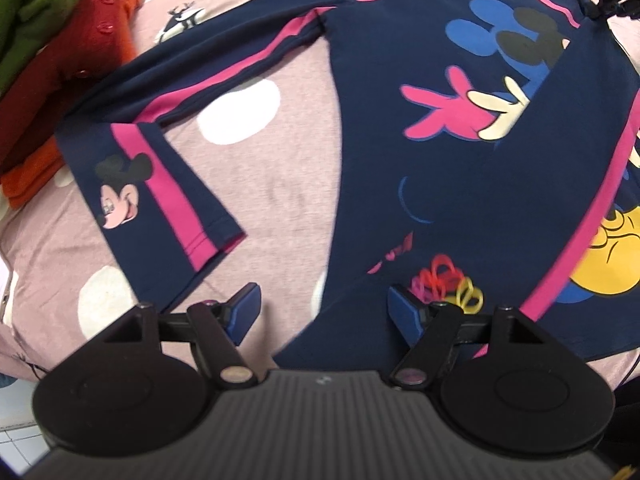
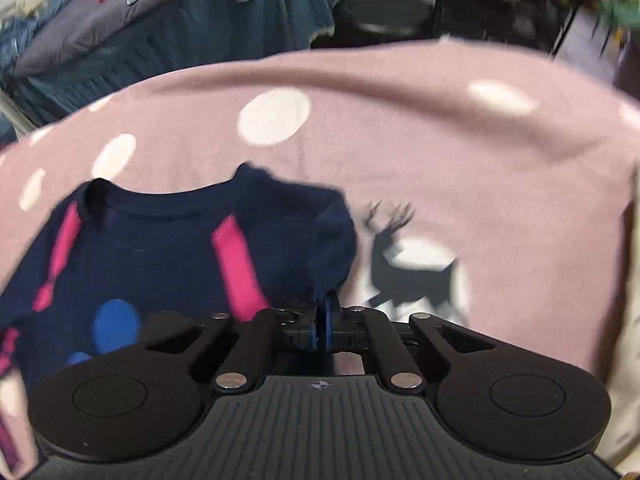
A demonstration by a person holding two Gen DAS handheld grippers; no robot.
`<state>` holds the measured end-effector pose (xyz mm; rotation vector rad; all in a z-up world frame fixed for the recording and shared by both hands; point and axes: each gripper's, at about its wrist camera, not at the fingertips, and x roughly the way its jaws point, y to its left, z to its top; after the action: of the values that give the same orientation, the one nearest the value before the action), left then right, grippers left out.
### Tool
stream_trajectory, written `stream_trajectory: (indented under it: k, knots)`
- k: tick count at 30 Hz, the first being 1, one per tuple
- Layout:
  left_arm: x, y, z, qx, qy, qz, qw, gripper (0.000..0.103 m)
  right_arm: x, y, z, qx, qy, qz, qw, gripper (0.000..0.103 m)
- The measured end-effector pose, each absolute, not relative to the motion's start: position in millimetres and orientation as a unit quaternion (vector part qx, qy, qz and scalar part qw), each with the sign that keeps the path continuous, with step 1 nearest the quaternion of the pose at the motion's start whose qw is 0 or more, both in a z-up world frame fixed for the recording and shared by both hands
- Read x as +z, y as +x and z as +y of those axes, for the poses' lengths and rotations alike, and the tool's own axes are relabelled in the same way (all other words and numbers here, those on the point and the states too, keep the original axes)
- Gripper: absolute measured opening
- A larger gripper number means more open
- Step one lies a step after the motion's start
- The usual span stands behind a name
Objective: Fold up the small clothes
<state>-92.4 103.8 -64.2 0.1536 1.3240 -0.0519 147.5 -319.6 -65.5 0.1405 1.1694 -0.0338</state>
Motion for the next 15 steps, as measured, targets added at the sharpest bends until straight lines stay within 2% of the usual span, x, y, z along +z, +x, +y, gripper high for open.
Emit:
stream_trajectory:
  k: [3,5,7,8,9,10,11,12,15]
  knots:
    - [-71,-88,94,-0.043,0.074,0.62,0.78,0.07,-61,155,-328,-0.044,-0.002,0.537,0.842,0.001]
    - [-77,-86,87,-0.05,0.084,0.625,0.774,0.07,-65,161,-336,-0.062,-0.01,0.548,0.834,0.014]
    - [-80,-85,86,-0.048,0.088,0.625,0.774,0.071,-64,158,-348,-0.04,0.028,0.539,0.841,0.012]
    - [-79,-84,86,-0.047,0.085,0.625,0.775,0.072,-58,152,-351,-0.048,0.033,0.525,0.849,0.017]
    - [-78,-84,87,-0.046,0.082,0.624,0.776,0.072,-51,145,-352,-0.055,0.036,0.512,0.856,0.034]
    - [-79,-83,89,-0.046,0.08,0.625,0.775,0.075,-45,138,-352,-0.047,0.042,0.505,0.861,0.057]
    - [-80,-83,90,-0.044,0.079,0.627,0.774,0.08,-43,131,-351,-0.023,0.051,0.505,0.861,0.068]
    - [-81,-82,91,-0.041,0.078,0.628,0.774,0.082,-41,122,-350,0.001,0.055,0.51,0.859,0.075]
    - [-82,-79,95,-0.041,0.068,0.629,0.773,0.082,-44,91,-345,0.041,0.062,0.527,0.847,0.084]
